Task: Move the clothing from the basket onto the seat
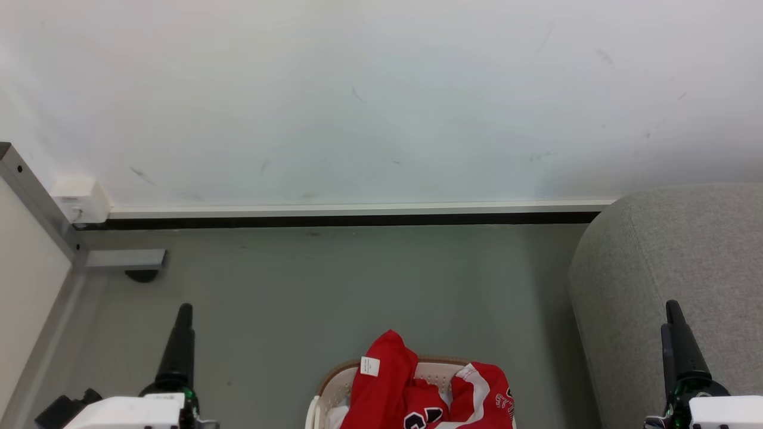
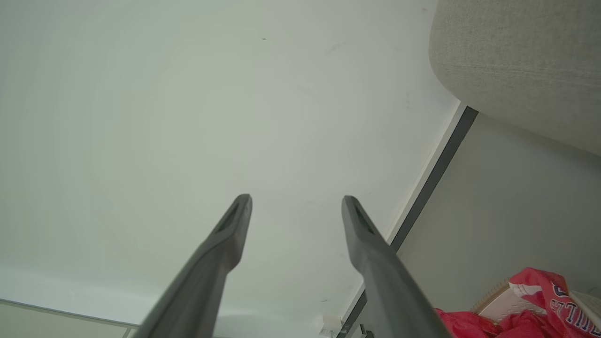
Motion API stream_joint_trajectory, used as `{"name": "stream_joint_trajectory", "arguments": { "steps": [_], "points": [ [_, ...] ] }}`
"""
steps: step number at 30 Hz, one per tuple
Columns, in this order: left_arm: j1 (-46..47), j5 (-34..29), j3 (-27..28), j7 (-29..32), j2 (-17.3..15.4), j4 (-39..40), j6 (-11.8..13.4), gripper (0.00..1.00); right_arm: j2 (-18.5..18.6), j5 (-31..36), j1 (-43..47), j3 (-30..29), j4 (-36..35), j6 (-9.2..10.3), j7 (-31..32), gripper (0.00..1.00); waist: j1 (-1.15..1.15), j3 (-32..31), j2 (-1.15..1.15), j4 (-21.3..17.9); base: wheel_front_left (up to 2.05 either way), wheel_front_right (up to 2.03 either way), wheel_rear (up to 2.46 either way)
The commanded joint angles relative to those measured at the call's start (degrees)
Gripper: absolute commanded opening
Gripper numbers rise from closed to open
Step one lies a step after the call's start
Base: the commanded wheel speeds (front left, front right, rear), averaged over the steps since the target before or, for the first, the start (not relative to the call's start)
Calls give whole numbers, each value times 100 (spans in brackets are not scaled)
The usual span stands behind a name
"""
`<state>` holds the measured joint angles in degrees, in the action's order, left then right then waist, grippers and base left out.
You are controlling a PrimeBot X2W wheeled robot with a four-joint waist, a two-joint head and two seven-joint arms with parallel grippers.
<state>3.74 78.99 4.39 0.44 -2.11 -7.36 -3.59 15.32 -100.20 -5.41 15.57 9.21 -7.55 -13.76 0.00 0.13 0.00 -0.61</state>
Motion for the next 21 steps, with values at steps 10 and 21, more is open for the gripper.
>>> {"name": "stream_joint_trajectory", "arguments": {
  "steps": [10, 21],
  "points": [
    [132, -1348, -31, -264, -52, 193, -94, 100, -165, 1391, -126, -268, -149, 3, -46, 100, 0, 10, 0, -35, 0, 0, 0],
    [109, -2759, -52, -479, -59, 188, -145, 100, -348, 2758, -125, -388, -120, 4, -61, 100, 0, 20, 0, -67, 0, 0, 0]
  ]
}}
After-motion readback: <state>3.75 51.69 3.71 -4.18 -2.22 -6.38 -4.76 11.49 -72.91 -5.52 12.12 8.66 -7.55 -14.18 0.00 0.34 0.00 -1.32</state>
